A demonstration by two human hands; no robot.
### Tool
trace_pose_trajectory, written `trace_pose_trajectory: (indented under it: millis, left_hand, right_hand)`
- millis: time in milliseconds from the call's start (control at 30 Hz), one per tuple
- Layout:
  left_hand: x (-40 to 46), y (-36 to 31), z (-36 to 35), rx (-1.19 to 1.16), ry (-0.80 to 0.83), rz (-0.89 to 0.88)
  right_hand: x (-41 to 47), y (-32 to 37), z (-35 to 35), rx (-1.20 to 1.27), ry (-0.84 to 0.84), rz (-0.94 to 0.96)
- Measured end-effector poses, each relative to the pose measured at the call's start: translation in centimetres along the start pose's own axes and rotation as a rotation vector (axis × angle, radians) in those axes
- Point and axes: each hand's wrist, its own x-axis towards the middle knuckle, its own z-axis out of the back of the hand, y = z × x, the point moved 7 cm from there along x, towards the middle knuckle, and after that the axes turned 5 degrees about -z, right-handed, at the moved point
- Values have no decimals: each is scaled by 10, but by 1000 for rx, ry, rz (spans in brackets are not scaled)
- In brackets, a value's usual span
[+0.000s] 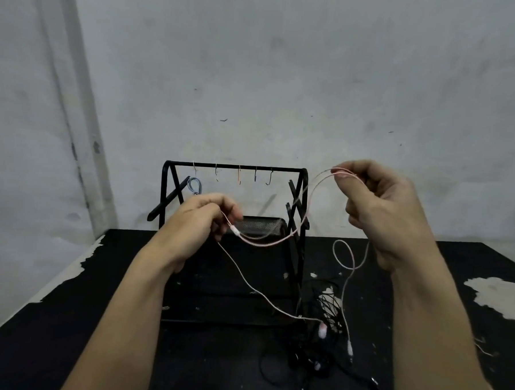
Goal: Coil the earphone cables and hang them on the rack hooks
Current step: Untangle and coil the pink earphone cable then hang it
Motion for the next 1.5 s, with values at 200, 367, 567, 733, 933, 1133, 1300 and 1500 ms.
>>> trace_pose_trajectory:
  millis: [200, 367, 567, 733, 933, 1133, 1300, 1500]
  left_hand:
    - [-10, -5, -16, -140, 248, -25]
    - [-15, -13, -13, -422, 336, -75]
    - [-8, -25, -7, -782, 194, -139]
    - [-5, -24, -25, -602, -11, -60]
    - [-10, -21, -48, -509, 20, 15]
    - [-8, -23, -32, -805, 68, 22]
    - [-5, -25, -11, -1021, 88, -113]
    - [-6, -30, -4, -1059, 163, -224]
  right_hand:
    - [5, -8, 13, 72, -89, -62]
    - [6, -13, 17, -9, -30, -91]
    - [-5, -15, 1, -398, 287, -142]
    - [-36, -24, -22, -865, 808, -119]
    - [-47, -16, -54, -313, 943, -166]
    - [-26, 1, -28, 359, 621, -206]
    - [-12, 4, -8, 627, 385, -262]
    - [-6, 11, 2, 872, 487, -208]
